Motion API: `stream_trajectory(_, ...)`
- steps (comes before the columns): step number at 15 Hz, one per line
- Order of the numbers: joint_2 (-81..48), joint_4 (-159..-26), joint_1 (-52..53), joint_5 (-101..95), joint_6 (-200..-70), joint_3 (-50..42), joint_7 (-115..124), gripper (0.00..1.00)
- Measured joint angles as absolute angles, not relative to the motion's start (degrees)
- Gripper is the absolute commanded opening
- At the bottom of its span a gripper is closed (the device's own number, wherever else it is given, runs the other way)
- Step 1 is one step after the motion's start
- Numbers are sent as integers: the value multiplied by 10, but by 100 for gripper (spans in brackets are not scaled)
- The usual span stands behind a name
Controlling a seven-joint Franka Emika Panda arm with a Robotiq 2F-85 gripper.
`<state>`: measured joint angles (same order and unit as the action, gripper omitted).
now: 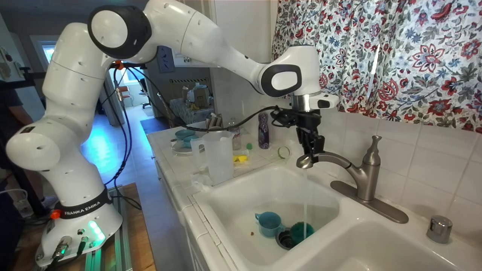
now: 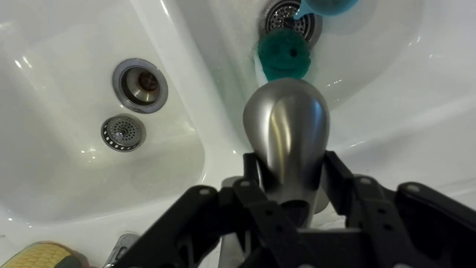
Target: Fix the tap
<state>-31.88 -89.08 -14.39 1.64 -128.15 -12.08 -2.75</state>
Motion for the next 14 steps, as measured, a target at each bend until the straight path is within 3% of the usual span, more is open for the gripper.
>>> stream_trajectory(14,-383,-763,-284,34,-1150,-106,-165,21)
